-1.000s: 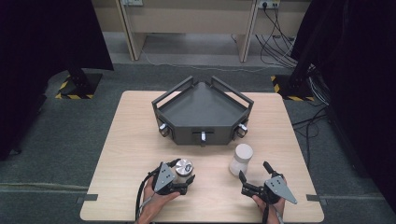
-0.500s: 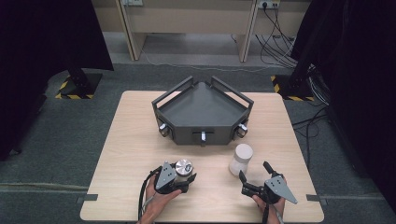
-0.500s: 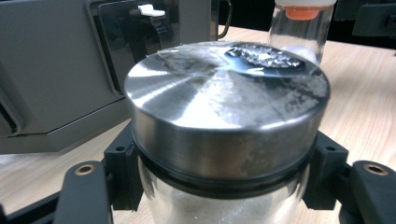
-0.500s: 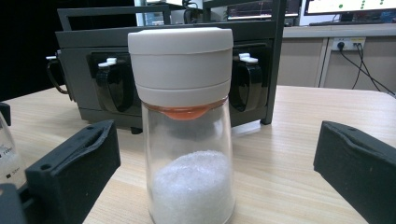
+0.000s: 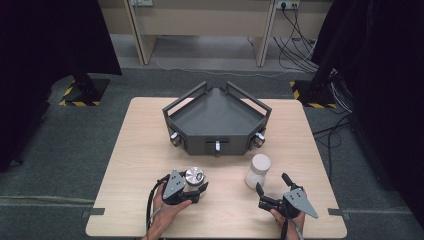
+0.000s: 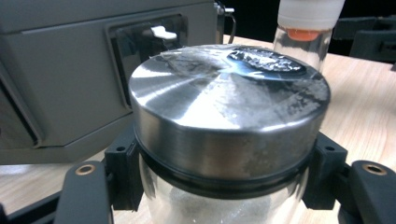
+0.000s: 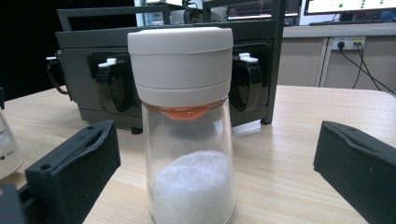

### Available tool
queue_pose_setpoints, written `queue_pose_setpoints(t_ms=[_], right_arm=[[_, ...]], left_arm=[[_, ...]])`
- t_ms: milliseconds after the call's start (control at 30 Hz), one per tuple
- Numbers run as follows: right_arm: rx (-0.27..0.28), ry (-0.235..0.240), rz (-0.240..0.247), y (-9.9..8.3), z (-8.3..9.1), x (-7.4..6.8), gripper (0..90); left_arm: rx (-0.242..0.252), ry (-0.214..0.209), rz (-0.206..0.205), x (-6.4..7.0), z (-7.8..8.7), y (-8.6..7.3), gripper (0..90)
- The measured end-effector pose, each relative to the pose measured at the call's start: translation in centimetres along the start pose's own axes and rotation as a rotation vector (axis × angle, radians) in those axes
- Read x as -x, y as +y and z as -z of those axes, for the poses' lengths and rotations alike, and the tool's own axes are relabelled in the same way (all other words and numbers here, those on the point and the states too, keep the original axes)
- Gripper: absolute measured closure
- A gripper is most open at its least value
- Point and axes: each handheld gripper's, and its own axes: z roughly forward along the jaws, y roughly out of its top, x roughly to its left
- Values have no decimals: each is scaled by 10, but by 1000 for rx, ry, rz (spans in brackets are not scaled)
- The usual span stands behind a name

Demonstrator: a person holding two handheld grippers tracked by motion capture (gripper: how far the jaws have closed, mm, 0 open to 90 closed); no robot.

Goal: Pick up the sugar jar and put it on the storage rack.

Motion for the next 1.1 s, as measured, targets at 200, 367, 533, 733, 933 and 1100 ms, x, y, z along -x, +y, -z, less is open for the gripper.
queue_pose_setpoints(t_ms=[200,367,533,733,933,1100], right_arm=[[0,2,-2,0,0,0,6],[0,-2,-4,0,0,1,6],[1,-1,-4,0,0,1,6],[2,-1,-7,0,0,1,6],[3,0,-7,0,0,2,6],[3,2,-8,0,0,2,6]], left_arm=[[9,2,8,-2,1,5,309],[20,0,18,-7,0,13,309],[27,-3,17,-10,-3,19,310],[38,-3,28,-14,-6,28,310],[46,1,33,-21,-6,44,309],[54,7,39,-27,-8,58,309]])
